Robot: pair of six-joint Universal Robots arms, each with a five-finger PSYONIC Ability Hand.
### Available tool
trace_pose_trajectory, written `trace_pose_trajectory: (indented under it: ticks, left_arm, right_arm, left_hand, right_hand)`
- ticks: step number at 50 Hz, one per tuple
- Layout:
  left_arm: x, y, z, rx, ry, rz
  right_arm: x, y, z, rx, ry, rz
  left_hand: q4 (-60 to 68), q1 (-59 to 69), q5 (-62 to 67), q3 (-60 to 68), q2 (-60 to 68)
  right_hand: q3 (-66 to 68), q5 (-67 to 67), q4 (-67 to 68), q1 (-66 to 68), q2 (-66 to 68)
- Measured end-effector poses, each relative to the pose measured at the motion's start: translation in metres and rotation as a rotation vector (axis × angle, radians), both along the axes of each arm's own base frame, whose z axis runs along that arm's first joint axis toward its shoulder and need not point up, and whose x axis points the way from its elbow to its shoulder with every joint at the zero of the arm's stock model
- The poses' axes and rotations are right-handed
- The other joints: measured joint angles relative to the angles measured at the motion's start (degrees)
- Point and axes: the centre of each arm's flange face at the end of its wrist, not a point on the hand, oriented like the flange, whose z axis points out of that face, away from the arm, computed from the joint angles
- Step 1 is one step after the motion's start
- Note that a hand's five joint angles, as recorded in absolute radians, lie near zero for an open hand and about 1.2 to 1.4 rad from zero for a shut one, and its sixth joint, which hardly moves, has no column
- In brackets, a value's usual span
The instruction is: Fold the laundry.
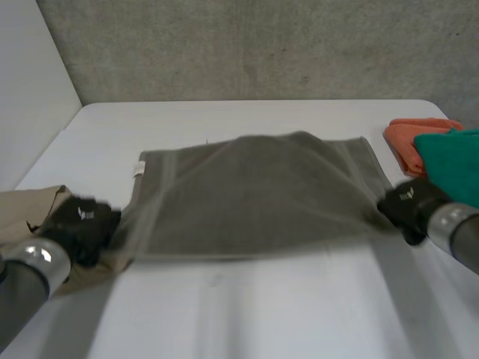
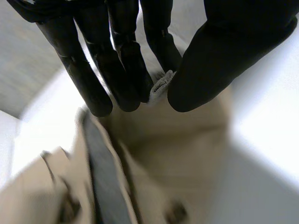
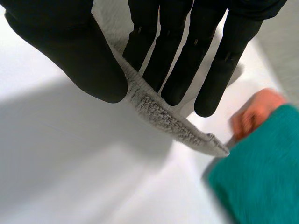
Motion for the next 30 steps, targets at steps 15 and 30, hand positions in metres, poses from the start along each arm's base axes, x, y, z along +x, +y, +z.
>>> trace_pose_trajectory:
  ticks: [15,30]
  left_arm:
    - [-0.011,-0.009,0.020,-0.049,-0.083,-0.091]
    - [-0.073,-0.141,0.003,-0.406,0.049,0.043]
  right_arm:
    - [0.009,-0.014,0.001,-0.033,0.176,0.118]
    - [0.046,-0.133,-0.033,-0.505,0.023,-0.043]
  left_hand:
    - [0.00,0.00,0.00,0.00,0.00]
    - [0.00,0.00,0.00,0.00,0.00]
  right_hand:
    - [0.00,0.00,0.01,0.00,0.00]
    - [0.01,0.00,0.02,0.00,0.00]
